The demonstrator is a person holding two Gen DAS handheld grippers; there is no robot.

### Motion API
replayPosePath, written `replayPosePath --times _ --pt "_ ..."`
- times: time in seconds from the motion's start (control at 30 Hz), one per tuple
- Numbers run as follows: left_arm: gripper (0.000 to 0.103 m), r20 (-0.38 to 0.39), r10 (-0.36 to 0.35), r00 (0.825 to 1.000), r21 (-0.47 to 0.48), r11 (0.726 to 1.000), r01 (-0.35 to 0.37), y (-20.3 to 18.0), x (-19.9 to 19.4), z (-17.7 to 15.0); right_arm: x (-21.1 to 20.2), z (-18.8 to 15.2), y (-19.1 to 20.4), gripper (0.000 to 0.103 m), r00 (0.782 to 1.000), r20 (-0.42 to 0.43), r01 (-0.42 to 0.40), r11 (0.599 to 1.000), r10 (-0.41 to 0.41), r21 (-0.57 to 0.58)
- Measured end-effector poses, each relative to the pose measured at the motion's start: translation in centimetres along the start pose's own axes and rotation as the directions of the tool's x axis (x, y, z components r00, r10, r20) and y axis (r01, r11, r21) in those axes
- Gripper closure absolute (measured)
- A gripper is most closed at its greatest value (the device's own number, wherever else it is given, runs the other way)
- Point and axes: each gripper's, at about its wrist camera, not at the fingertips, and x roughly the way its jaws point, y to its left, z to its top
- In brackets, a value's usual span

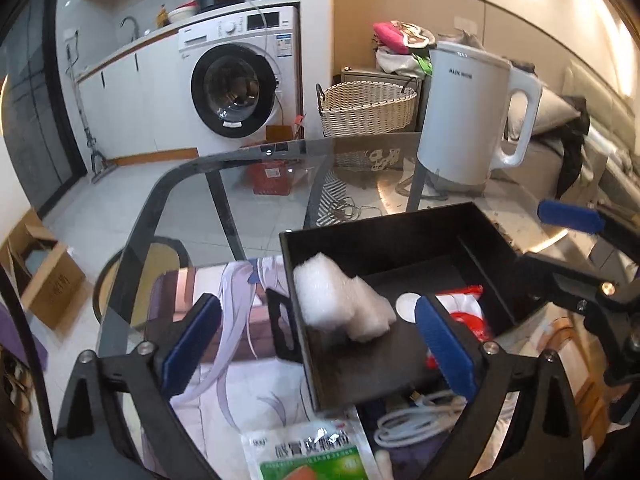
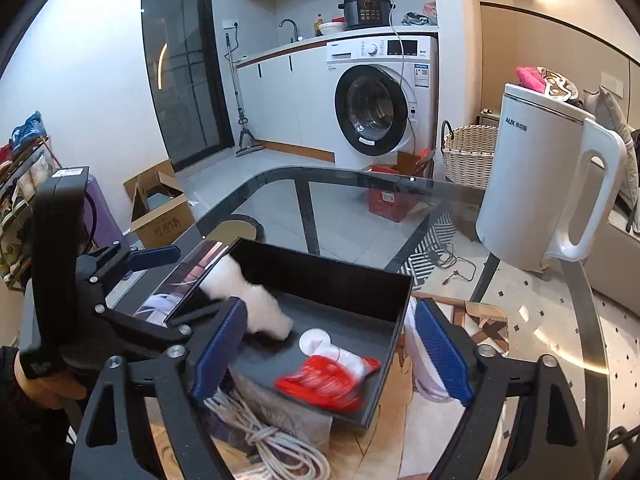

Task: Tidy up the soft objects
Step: 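Open both grippers to drop the packet and foam into the box, then withdraw both grippers from the box back over the table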

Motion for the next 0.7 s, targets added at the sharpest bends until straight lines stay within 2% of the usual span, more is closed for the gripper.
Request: replayPosePath --times 0.1,0.3,0.7 --pt "0.000 0.013 -0.019 1.000 -0.033 0.999 0.020 0.4 -1.1 -0.6 -0.9 -0.7 -0.3 0.006 1.000 0.001 -0.003 1.000 0.003 0.008" --pt "0.000 0.030 0.018 0.999 -0.068 0.998 -0.016 1.3 -2.5 -1.3 -2.2 -1.8 -0.9 0.003 1.000 0.005 0.007 1.000 -0.007 0.013" --pt "0.000 0.033 0.025 0.999 -0.057 0.998 -0.024 0.3 -5.1 -4.2 -3.6 -3.3 -0.8 0.001 1.000 -0.006 0.002 1.000 -0.002 -0.014"
